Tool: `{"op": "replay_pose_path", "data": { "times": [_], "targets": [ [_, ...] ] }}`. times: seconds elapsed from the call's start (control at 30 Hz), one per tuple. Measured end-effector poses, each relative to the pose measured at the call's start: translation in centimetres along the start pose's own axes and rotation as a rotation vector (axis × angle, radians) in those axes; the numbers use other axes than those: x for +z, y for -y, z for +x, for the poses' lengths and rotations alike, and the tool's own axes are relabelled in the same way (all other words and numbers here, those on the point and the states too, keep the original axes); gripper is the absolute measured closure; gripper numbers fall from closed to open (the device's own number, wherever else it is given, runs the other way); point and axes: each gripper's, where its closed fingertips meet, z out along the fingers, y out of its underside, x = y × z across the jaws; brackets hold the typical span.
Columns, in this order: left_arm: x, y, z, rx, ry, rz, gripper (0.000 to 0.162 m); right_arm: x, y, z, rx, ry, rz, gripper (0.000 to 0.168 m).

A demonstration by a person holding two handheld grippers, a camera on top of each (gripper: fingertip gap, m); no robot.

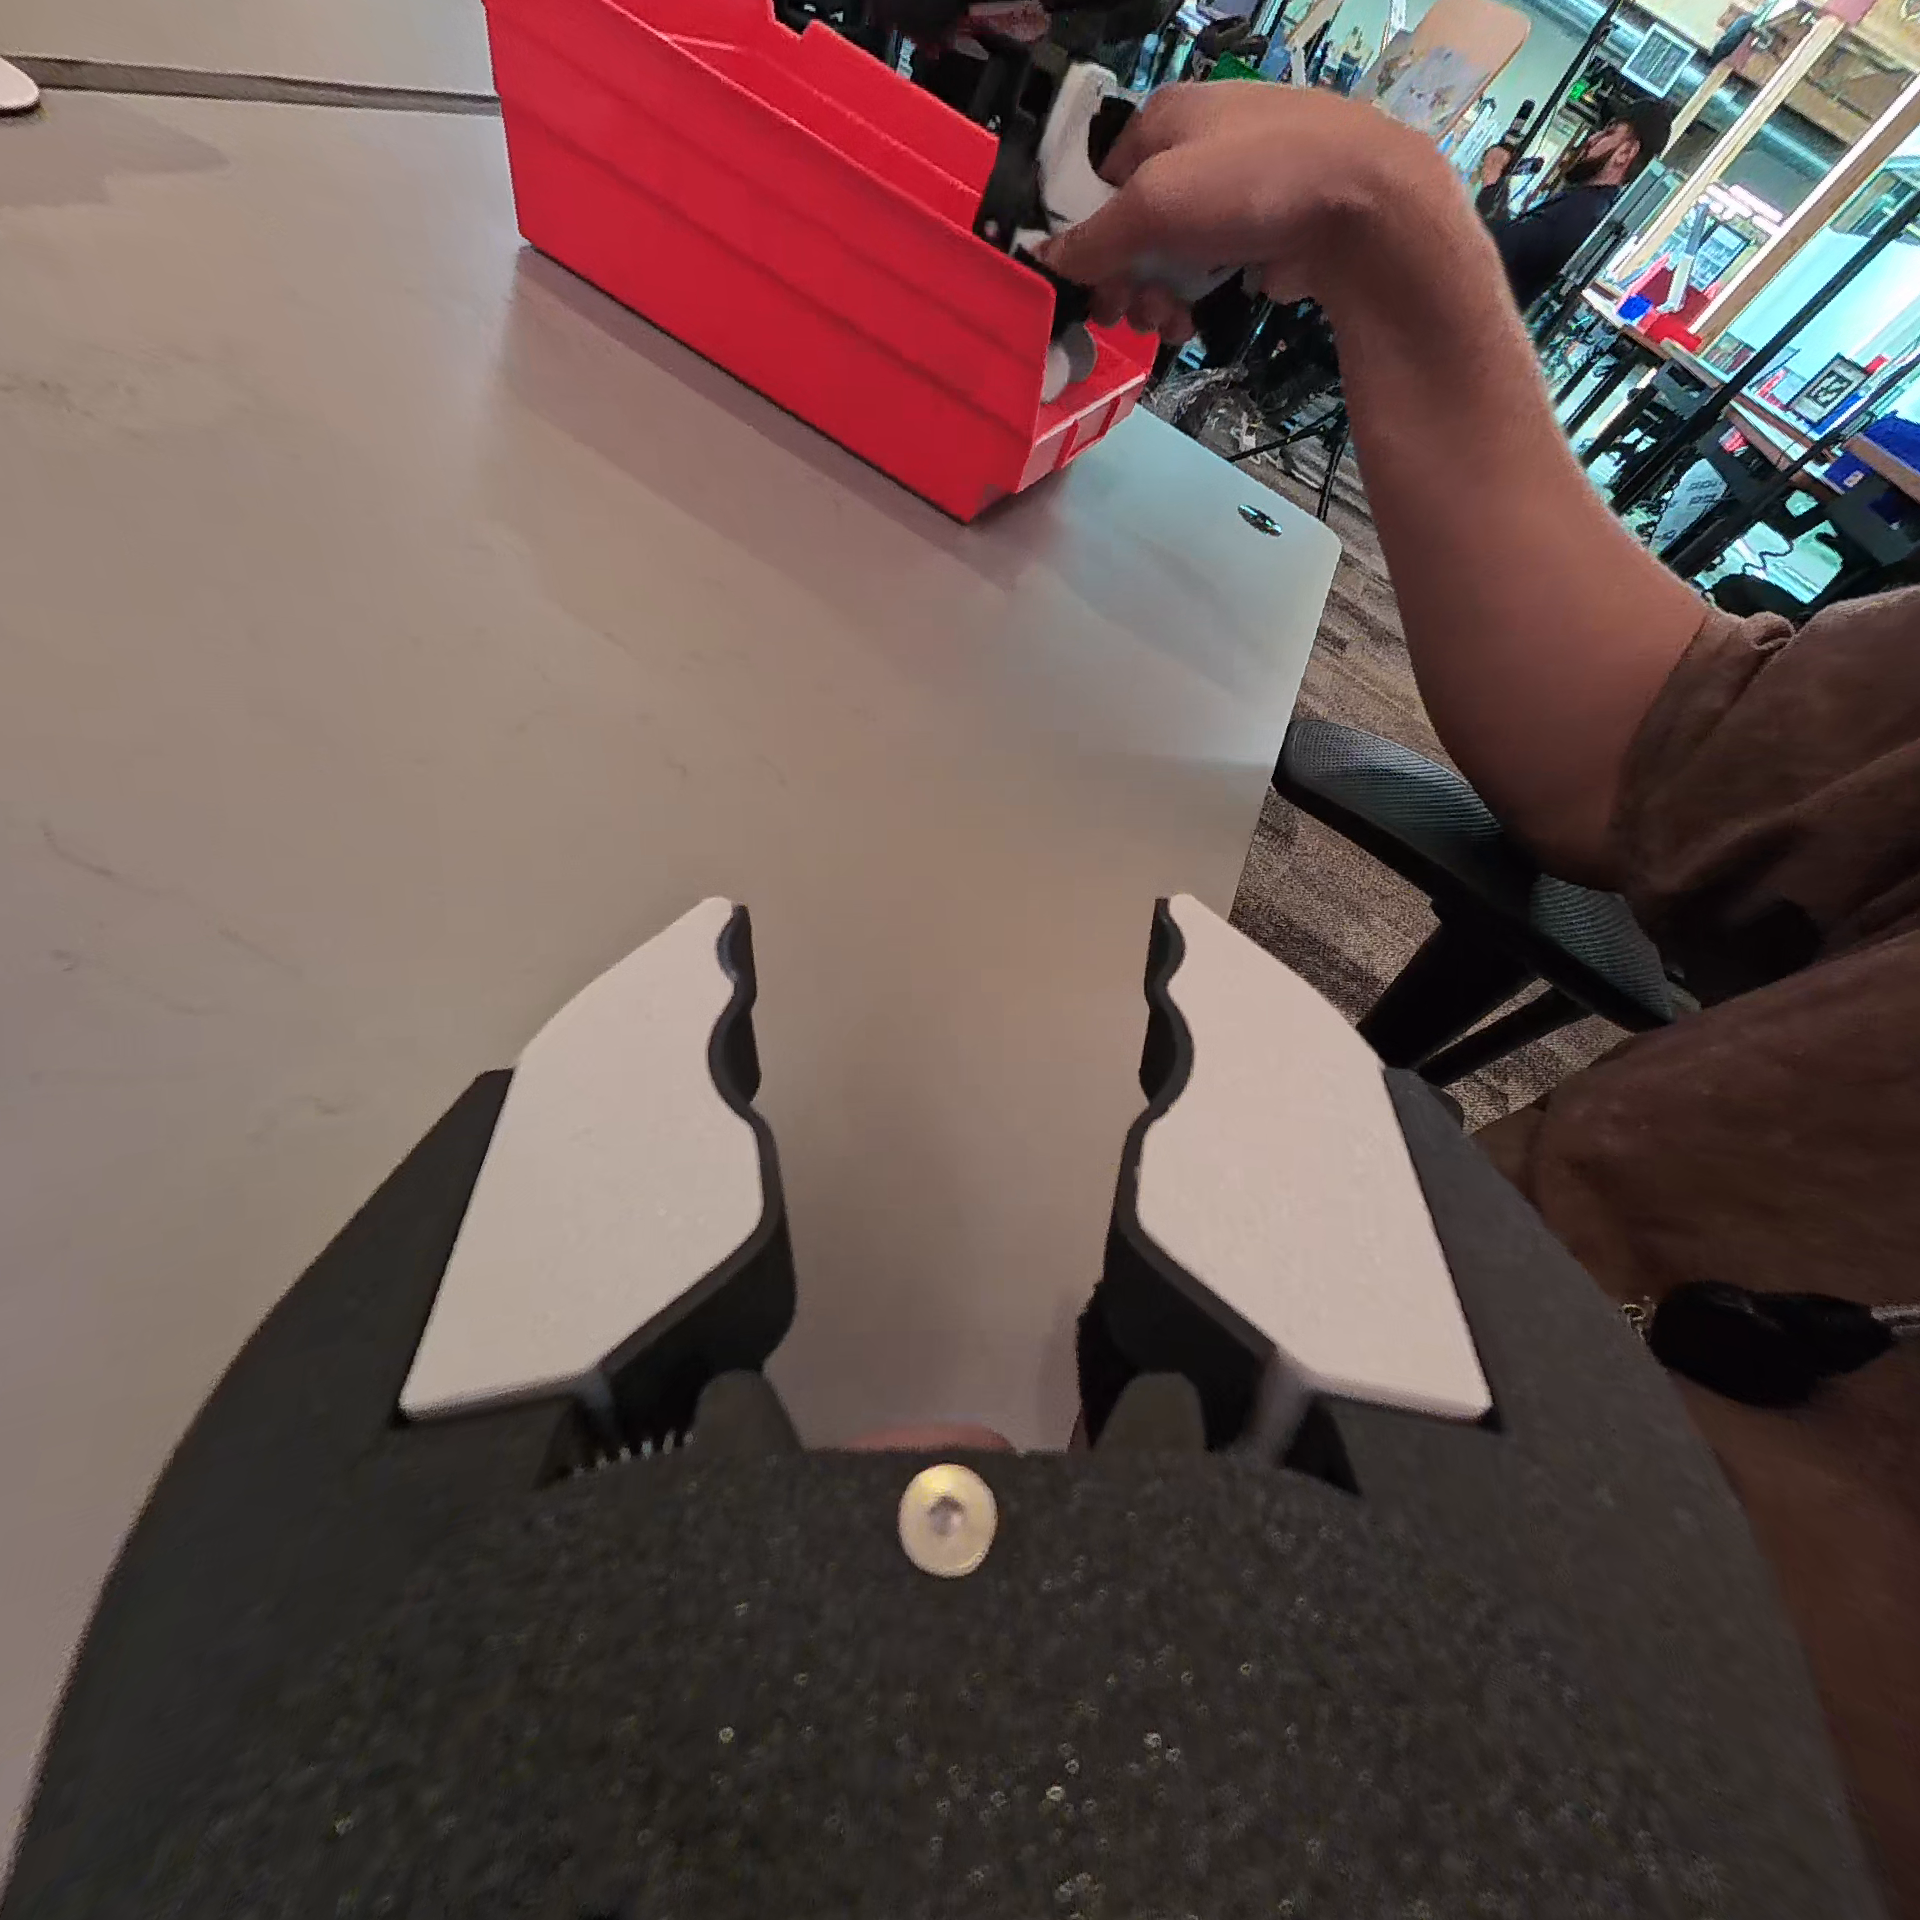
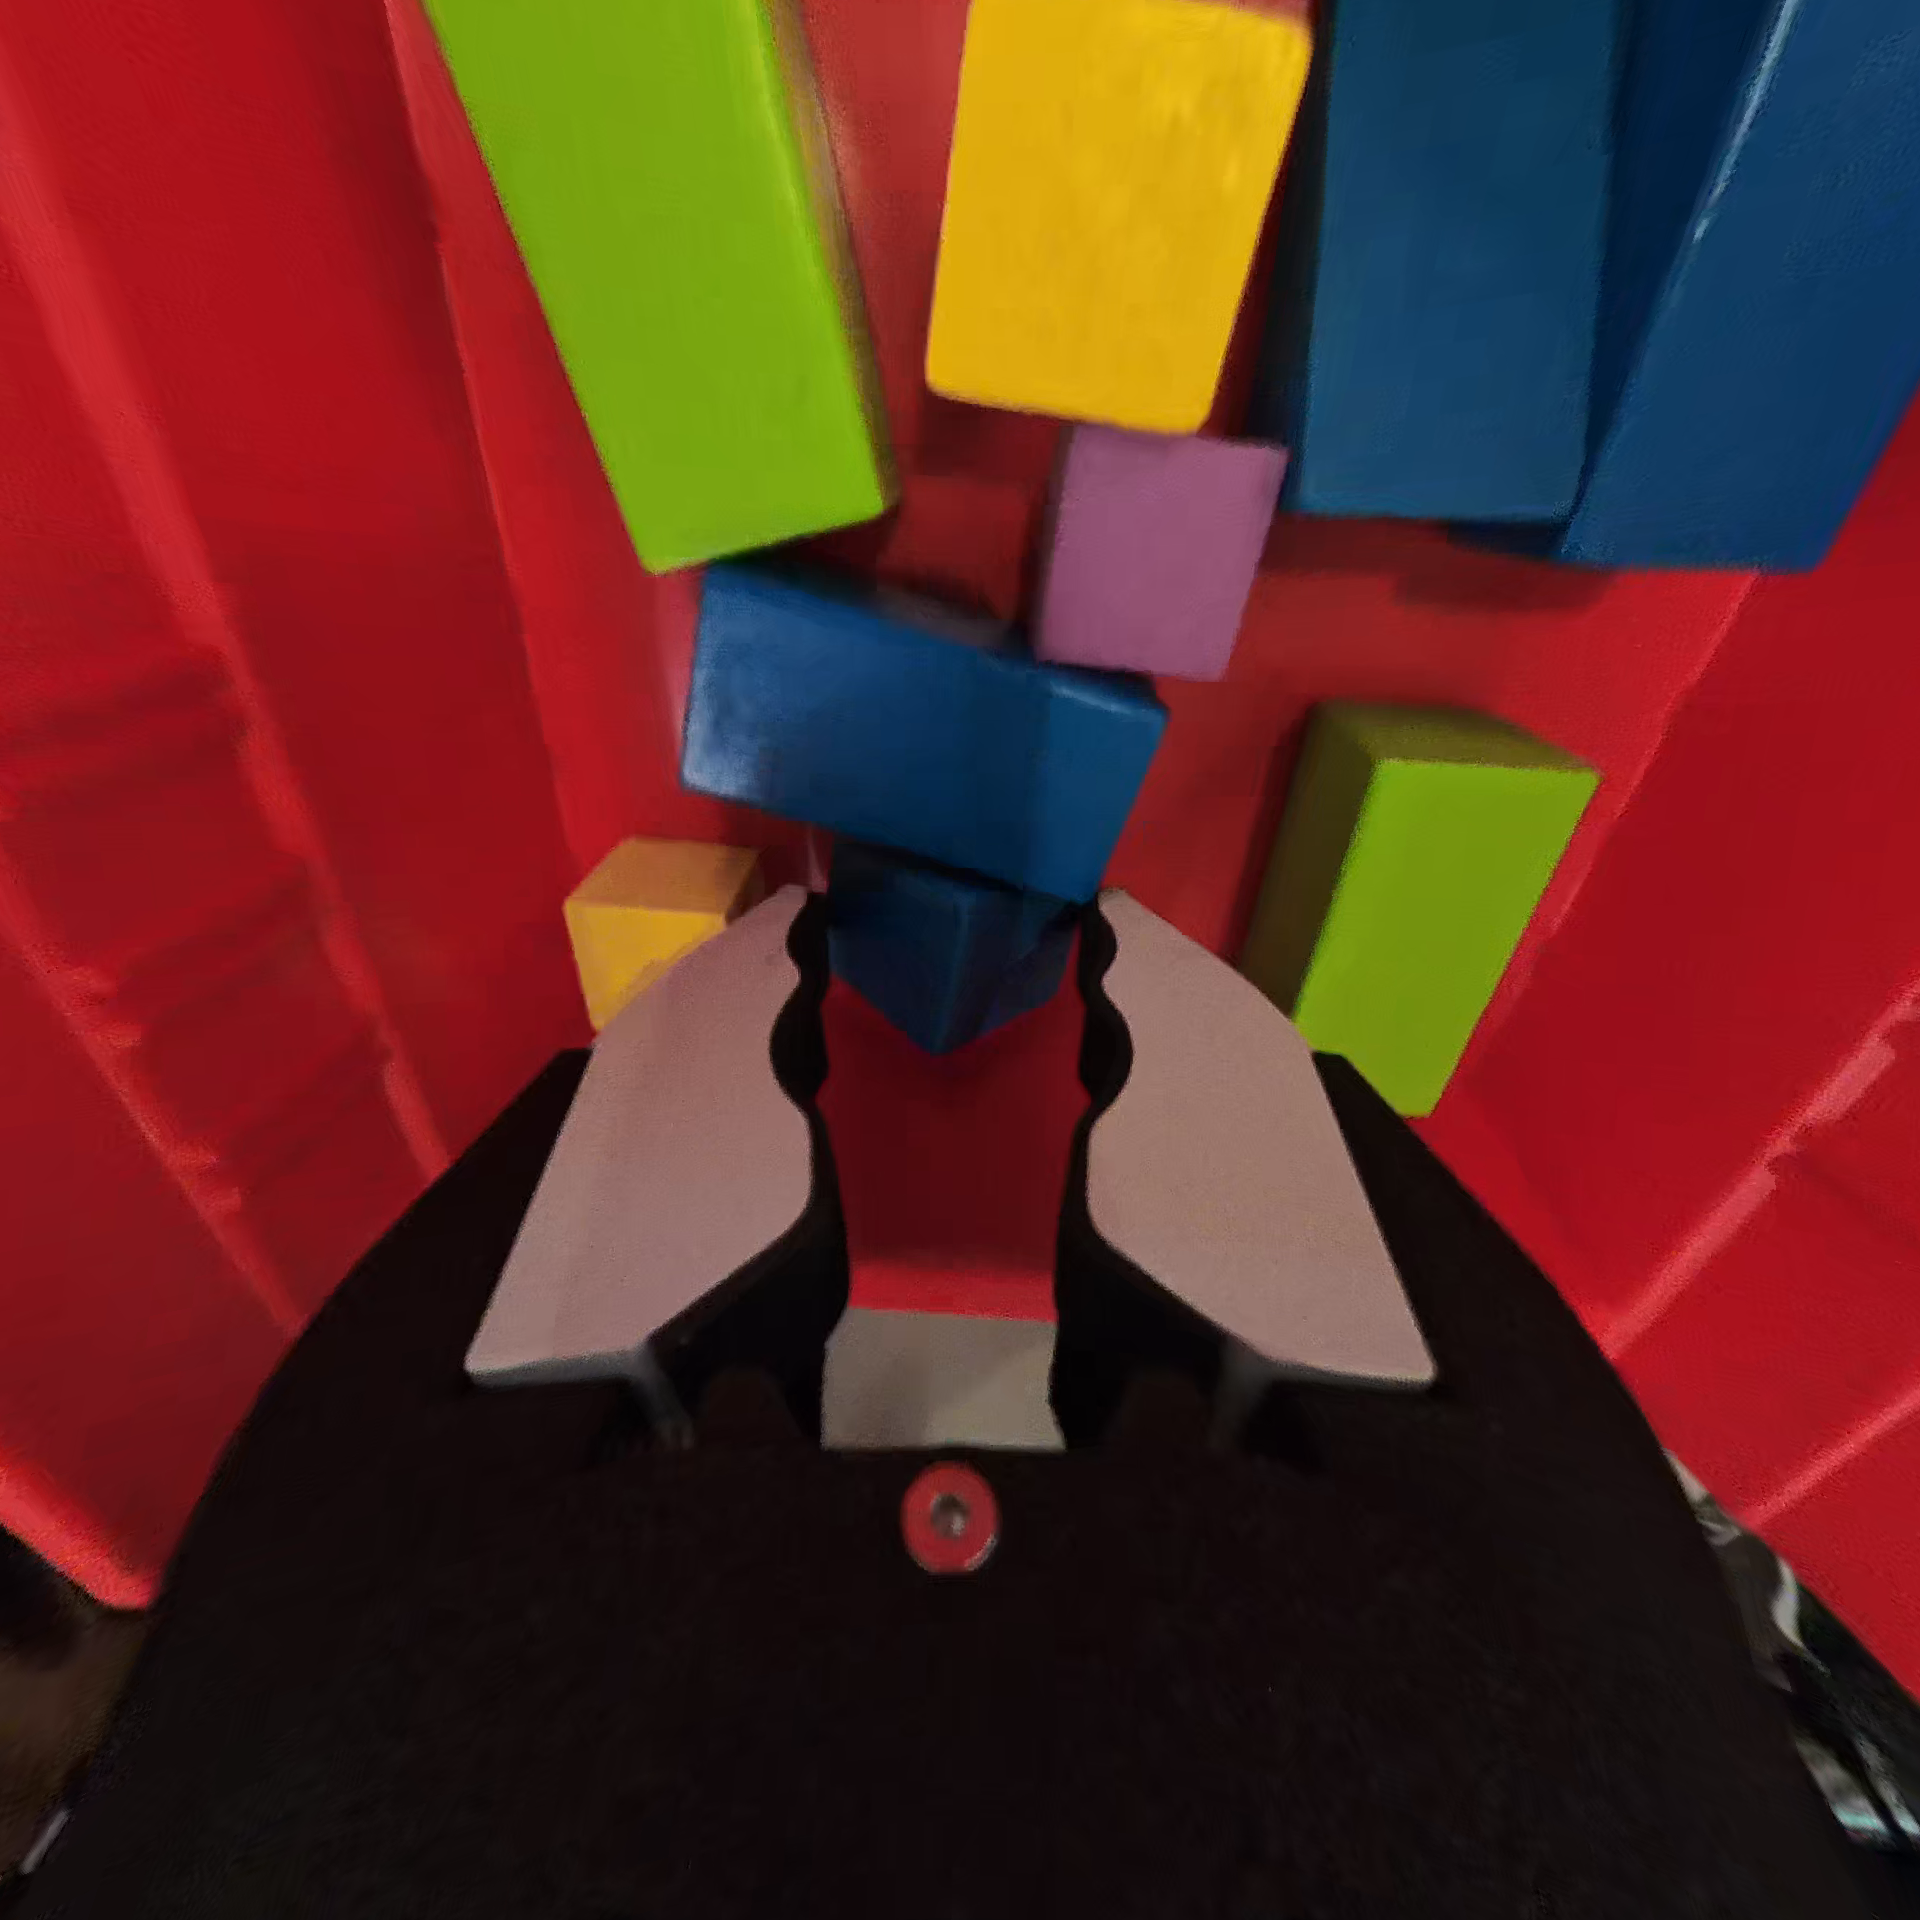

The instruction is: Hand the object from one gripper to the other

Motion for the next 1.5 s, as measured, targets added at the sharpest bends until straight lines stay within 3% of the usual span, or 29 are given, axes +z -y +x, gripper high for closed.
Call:
{"op": "replay_pose_path", "data": {
  "times": [0.3,0.4,0.5,0.6,0.7,0.77,0.83,0.9,1.0,1.07,1.13,1.2,1.37,1.5],
  "targets": [
    [0.0,-0.1,-0.1,0.0,0.0,-0.004,0.088,0.2,0.3,0.2,-0.007,-0.004,0.03,0.12],
    [-0.3,0.3,-0.5,0.047,0.04,0.007,0.085,-4.0,-0.7,0.8,-0.031,-0.073,0.117,0.104],
    [-1.2,1.3,-2.0,0.173,0.174,0.044,0.081,-11.6,-1.6,0.1,-0.04,-0.066,0.367,0.105],
    [-3.5,3.7,-3.8,0.349,0.394,0.139,0.073,-19.8,-2.0,-1.3,-0.134,-0.06,0.782,0.108],
    [-7.0,6.9,-3.7,0.42,0.563,0.293,0.055,-23.3,-3.8,-3.9,-0.235,0.015,1.189,0.104],
    [-9.4,7.3,-3.8,0.418,0.675,0.339,0.07,-22.0,-5.8,-5.1,-0.233,0.088,1.367,0.101],
    [-11.4,6.8,-3.9,0.403,0.765,0.38,0.088,-18.1,-7.3,-6.0,-0.175,0.185,1.37,0.101],
    [-13.4,5.4,-5.2,0.331,0.884,0.388,0.085,-13.7,-8.2,-6.5,-0.089,0.266,1.308,0.092],
    [-14.6,1.9,-7.6,0.133,0.937,0.305,0.084,-9.4,-9.2,-5.5,0.029,0.292,1.301,0.096],
    [-14.6,0.4,-8.9,0.035,0.916,0.279,0.081,-9.1,-9.4,-4.5,0.032,0.235,1.306,0.095],
    [-14.5,-0.3,-9.9,-0.03,0.884,0.277,0.081,-9.3,-9.2,-3.0,-0.018,0.077,1.322,0.1],
    [-14.1,-1.0,-10.5,-0.087,0.859,0.261,0.081,-8.6,-9.0,-2.0,-0.056,-0.032,1.298,0.095],
    [-13.5,-1.4,-10.3,-0.133,0.81,0.255,0.081,-7.7,-8.9,-2.5,-0.03,0.053,1.275,0.097],
    [-13.4,-1.6,-10.1,-0.1,0.819,0.219,0.082,-7.5,-8.7,-2.9,-0.085,-0.008,1.27,0.096]
  ]
}}
